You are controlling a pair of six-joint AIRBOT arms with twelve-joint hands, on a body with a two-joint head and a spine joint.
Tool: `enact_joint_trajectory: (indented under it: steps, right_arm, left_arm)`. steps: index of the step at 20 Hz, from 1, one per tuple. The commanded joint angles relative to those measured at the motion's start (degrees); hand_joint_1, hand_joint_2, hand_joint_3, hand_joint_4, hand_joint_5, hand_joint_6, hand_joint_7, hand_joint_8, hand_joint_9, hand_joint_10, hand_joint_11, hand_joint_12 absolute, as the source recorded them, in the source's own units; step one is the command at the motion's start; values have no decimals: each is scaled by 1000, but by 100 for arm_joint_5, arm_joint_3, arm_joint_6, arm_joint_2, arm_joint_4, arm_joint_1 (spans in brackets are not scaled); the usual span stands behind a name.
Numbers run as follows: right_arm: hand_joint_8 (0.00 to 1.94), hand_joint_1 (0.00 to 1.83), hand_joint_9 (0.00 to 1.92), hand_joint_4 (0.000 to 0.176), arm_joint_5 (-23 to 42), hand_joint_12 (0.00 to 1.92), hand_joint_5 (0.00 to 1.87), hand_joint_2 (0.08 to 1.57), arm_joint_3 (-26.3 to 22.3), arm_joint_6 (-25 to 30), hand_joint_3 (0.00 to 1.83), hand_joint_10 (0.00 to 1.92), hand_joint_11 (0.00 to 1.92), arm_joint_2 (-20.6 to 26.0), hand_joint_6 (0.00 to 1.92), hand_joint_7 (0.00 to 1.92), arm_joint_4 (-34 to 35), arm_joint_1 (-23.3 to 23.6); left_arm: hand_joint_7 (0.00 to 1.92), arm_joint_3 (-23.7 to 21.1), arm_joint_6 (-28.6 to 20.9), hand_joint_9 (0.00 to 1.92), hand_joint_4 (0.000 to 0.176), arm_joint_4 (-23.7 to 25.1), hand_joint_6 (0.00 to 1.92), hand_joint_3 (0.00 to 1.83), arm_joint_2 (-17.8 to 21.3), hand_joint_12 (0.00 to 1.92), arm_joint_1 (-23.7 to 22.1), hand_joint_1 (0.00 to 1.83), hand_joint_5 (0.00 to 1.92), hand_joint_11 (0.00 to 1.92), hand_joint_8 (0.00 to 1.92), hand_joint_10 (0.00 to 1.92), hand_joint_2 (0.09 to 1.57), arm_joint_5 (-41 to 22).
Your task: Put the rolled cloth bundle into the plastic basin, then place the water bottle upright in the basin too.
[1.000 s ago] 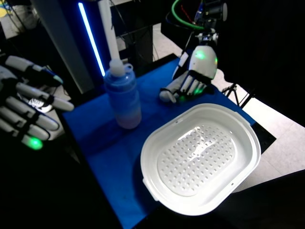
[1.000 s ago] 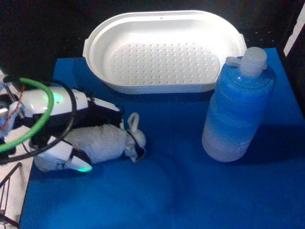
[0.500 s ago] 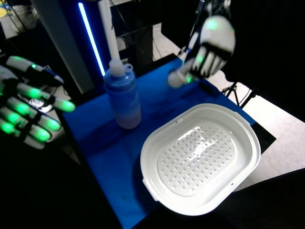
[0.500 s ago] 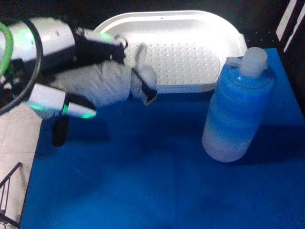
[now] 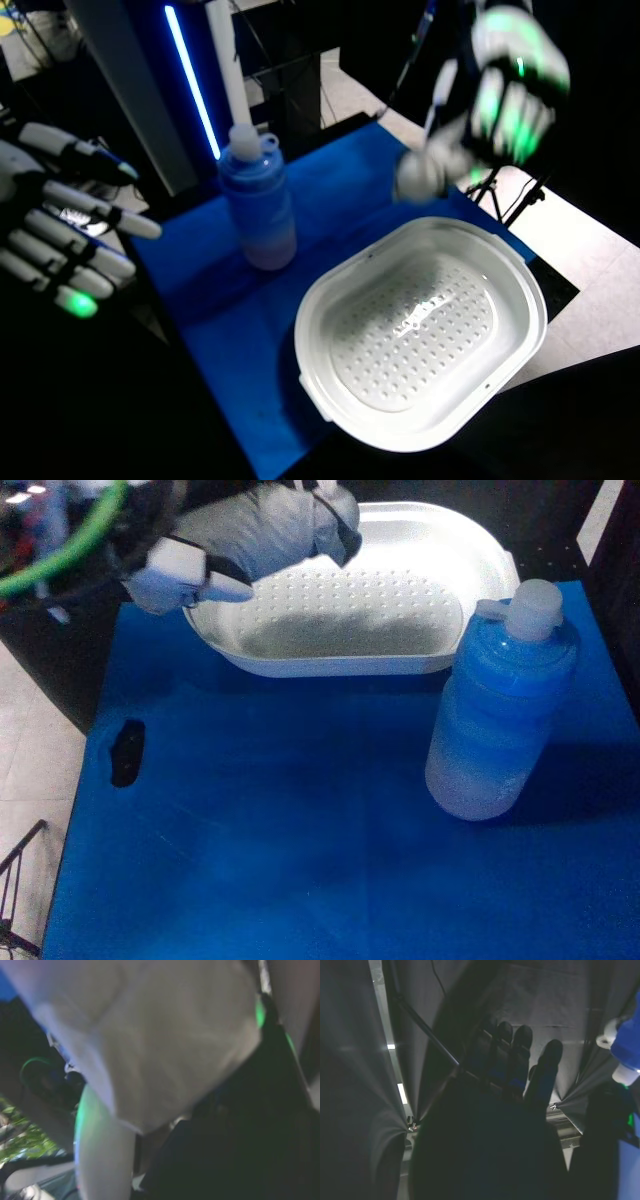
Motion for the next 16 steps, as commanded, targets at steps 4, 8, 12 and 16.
enact_joint_trajectory:
  steps: [4, 8, 12, 16]
  right_arm:
    - [3, 265, 173, 105, 712, 7, 359, 1368, 65, 66, 0, 4, 127, -16, 1, 285, 4, 54]
    - [1, 220, 180, 103, 712, 7, 371, 1357, 135, 176, 0, 3, 140, -102, 5, 276, 4, 54]
    - [1, 241, 174, 112, 711, 0, 378, 1352, 184, 226, 0, 0, 133, -119, 4, 279, 1, 54]
    - [1, 256, 185, 103, 711, 5, 376, 1358, 186, 238, 2, 4, 146, -125, 0, 281, 1, 55]
  left_arm:
    - [987, 688, 208, 1310, 176, -778, 1921, 0, -667, 1921, -154, 1707, 829, 1444, 1921, 1921, 1055, -166]
    - [1105, 1435, 340, 1375, 176, -1125, 1921, 32, -1296, 1921, -176, 1738, 900, 1506, 1921, 1921, 1158, 355]
    - [800, 1902, 338, 1045, 115, -1172, 1835, 0, -1669, 1921, -214, 1190, 682, 1218, 1921, 1921, 1074, 765]
    - [506, 1962, 333, 627, 75, -1292, 390, 0, -1687, 1849, -209, 790, 625, 746, 1046, 1530, 982, 828]
